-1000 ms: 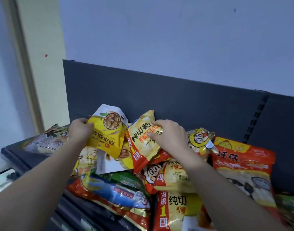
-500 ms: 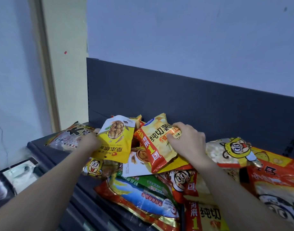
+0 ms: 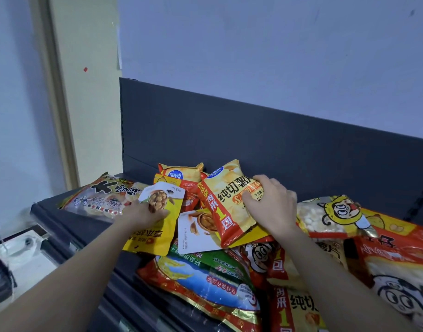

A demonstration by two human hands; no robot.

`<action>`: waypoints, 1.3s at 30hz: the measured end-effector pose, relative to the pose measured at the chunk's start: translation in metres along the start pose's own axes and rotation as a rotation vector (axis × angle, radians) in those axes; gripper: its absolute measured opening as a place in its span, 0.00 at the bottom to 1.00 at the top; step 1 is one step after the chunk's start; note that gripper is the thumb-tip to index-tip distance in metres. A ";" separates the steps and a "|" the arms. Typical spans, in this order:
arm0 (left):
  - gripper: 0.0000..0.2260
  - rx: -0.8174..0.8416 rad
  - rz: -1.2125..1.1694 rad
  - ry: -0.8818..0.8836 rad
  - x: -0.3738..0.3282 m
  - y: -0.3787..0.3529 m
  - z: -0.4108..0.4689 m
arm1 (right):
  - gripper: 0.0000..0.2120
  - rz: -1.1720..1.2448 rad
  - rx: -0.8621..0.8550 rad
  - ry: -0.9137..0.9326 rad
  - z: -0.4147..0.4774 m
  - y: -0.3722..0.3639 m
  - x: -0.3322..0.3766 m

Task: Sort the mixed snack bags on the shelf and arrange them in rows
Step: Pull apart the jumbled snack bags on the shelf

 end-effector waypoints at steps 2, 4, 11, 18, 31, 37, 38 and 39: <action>0.44 0.092 -0.244 -0.012 -0.006 -0.010 -0.001 | 0.23 -0.027 0.017 -0.017 -0.001 -0.002 -0.001; 0.54 0.125 -0.231 -0.005 -0.005 -0.015 0.001 | 0.21 -0.078 0.039 -0.026 -0.003 -0.006 -0.003; 0.47 0.056 -0.236 -0.043 -0.010 -0.011 0.007 | 0.20 -0.071 0.076 -0.001 -0.010 -0.010 -0.007; 0.19 0.010 -0.265 -0.079 -0.021 -0.004 0.007 | 0.19 0.056 0.091 0.263 -0.002 -0.010 0.032; 0.19 -0.092 -0.484 -0.071 -0.026 0.016 -0.006 | 0.39 -0.243 0.206 0.329 0.003 -0.051 0.070; 0.26 -0.158 -0.497 -0.107 -0.038 0.021 -0.008 | 0.42 -0.101 0.237 0.307 -0.001 -0.053 0.066; 0.28 -0.151 -0.479 -0.119 -0.041 0.021 -0.009 | 0.42 -0.063 0.239 0.302 -0.002 -0.052 0.065; 0.29 -0.149 -0.455 -0.127 -0.043 0.020 -0.010 | 0.42 -0.033 0.242 0.298 -0.003 -0.052 0.063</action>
Point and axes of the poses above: each hand's wrist, its own z-axis towards the middle knuckle, its own y-axis out of the back of the hand, x = y × z, the point moved 7 cm from there along z, towards the middle knuckle, and after that the axes turned 10 degrees about -z, right-handed, at the moved point
